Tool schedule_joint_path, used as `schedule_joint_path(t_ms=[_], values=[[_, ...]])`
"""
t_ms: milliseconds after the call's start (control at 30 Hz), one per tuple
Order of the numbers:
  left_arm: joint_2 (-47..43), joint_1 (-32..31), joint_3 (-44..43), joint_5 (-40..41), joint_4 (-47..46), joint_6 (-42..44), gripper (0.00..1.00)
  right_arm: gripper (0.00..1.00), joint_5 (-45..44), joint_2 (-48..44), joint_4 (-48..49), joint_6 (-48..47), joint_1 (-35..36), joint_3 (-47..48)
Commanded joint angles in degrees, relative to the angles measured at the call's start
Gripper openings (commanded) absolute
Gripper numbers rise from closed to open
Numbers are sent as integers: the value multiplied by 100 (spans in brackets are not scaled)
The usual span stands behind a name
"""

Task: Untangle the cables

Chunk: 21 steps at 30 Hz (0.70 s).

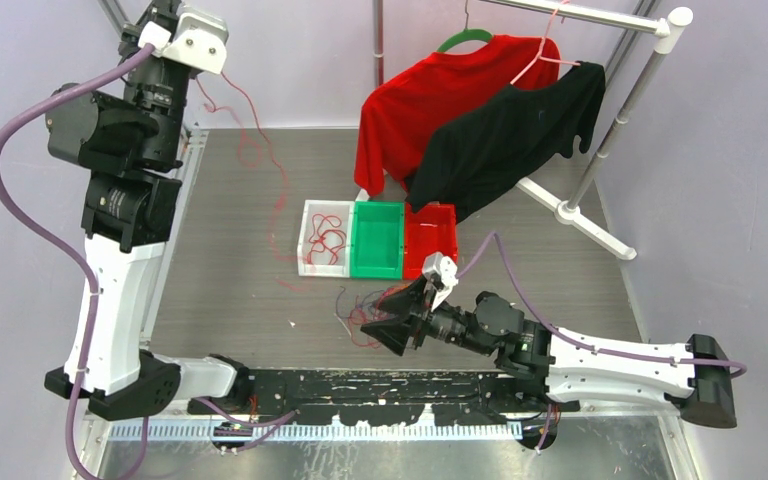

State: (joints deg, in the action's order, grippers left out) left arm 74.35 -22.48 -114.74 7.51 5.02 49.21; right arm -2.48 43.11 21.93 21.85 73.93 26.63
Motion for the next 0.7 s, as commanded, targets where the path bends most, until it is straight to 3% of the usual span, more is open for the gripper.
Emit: schedule_joint_path(t_ms=[0, 267, 667], values=[[-113, 11, -249, -330, 30, -336, 0, 70, -855, 135, 691, -97, 38, 70], [-70, 16, -801, -427, 339, -430, 0, 64, -1030, 916, 222, -571, 33, 448], [-115, 14, -305, -713, 486, -835, 0, 63, -1228, 1287, -332, -585, 31, 747]])
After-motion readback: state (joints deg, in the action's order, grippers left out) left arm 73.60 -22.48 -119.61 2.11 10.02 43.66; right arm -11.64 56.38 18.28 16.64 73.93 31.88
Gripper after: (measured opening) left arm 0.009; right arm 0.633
